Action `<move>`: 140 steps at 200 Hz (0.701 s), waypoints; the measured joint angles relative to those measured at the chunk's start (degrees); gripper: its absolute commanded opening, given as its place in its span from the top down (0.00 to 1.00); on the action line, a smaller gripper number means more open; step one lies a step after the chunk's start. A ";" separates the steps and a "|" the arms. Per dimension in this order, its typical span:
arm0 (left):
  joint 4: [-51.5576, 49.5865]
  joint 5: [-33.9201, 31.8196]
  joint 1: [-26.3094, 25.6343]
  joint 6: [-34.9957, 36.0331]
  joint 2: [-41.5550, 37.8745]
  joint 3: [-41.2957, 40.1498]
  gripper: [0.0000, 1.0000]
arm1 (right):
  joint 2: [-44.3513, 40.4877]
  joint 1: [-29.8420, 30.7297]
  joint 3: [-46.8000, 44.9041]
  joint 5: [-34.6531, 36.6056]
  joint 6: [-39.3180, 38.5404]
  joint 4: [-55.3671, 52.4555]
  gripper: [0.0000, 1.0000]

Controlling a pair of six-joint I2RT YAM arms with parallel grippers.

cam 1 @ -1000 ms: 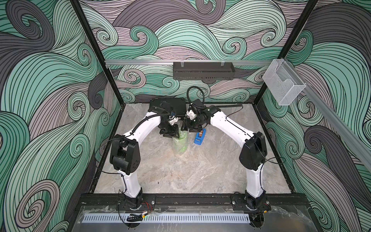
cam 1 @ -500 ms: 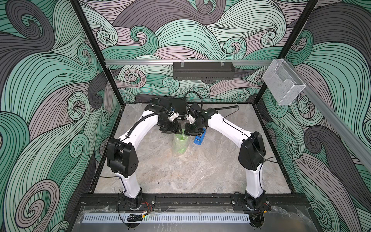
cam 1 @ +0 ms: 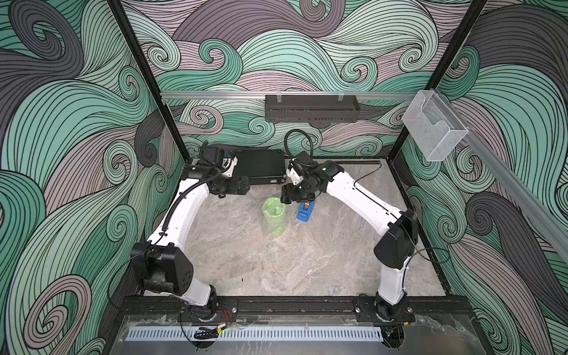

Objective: Wrap wine glasses in bubble wrap
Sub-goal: Wrap the wine glass in bubble wrap, then reset both arms

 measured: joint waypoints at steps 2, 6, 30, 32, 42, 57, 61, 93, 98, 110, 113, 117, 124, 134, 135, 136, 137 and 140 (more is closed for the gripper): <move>1.22 -0.46 0.42 0.17 -0.02 -1.38 0.01 | -0.59 -0.24 0.00 0.00 0.00 0.00 0.21; 3.04 -1.09 1.01 0.31 -0.02 -3.48 0.01 | -1.75 -0.63 0.00 -0.02 -0.39 -0.02 0.18; 15.74 -4.70 2.56 1.05 -0.02 -17.18 0.01 | -9.42 -5.11 -2.71 0.90 -3.17 1.64 0.01; 16.96 -5.05 2.56 1.07 -0.02 -18.34 0.01 | -10.19 -5.62 -3.34 0.96 -3.65 2.05 0.01; 22.95 -5.95 2.54 1.29 -0.02 -23.52 0.01 | -13.92 -8.50 -7.34 2.32 -5.88 4.13 0.01; 32.28 -7.17 2.54 1.79 -0.02 -30.40 0.01 | -19.58 -13.55 -16.76 4.90 -9.01 9.51 0.01; 34.97 -7.61 2.54 2.01 -0.02 -32.20 0.02 | -20.59 -14.62 -19.23 5.68 -9.68 10.86 0.01; 50.95 -10.34 3.21 3.04 0.02 -40.04 0.01 | -30.36 -24.96 -48.19 10.40 -16.37 32.17 0.01; 53.90 -10.60 3.48 3.08 0.02 -41.24 0.02 | -31.76 -26.18 -52.59 11.17 -17.57 35.87 0.01; 60.59 -11.41 3.80 3.13 0.02 -44.26 0.01 | -34.29 -28.39 -62.12 12.68 -20.31 44.00 0.01; 62.01 -11.69 3.87 3.04 0.02 -45.00 0.01 | -34.71 -28.70 -63.91 12.94 -20.83 45.81 0.01; 63.95 -12.22 4.00 2.89 0.02 -46.16 0.01 | -35.15 -29.22 -66.31 13.31 -21.62 48.30 0.01; 66.86 -12.90 4.28 2.67 0.02 -47.80 0.01 | -35.39 -29.88 -69.22 13.92 -22.71 51.65 0.01; 72.65 -13.79 4.37 2.43 0.04 -51.04 0.01 | -35.15 -30.77 -72.06 14.73 -23.82 56.39 0.01; 73.18 -13.86 4.37 2.43 0.04 -51.32 0.01 | -35.04 -30.91 -72.39 14.86 -23.98 57.18 0.01; 74.34 -13.94 4.37 2.45 0.09 -51.93 0.01 | -34.97 -30.97 -72.57 14.93 -24.02 57.51 0.01; 74.82 -13.99 4.37 2.45 0.11 -52.22 0.01 | -34.93 -31.04 -72.74 14.99 -24.09 57.86 0.01; 77.07 -14.19 4.37 2.45 0.22 -53.35 0.01 | -34.75 -31.30 -73.46 15.26 -24.35 59.56 0.01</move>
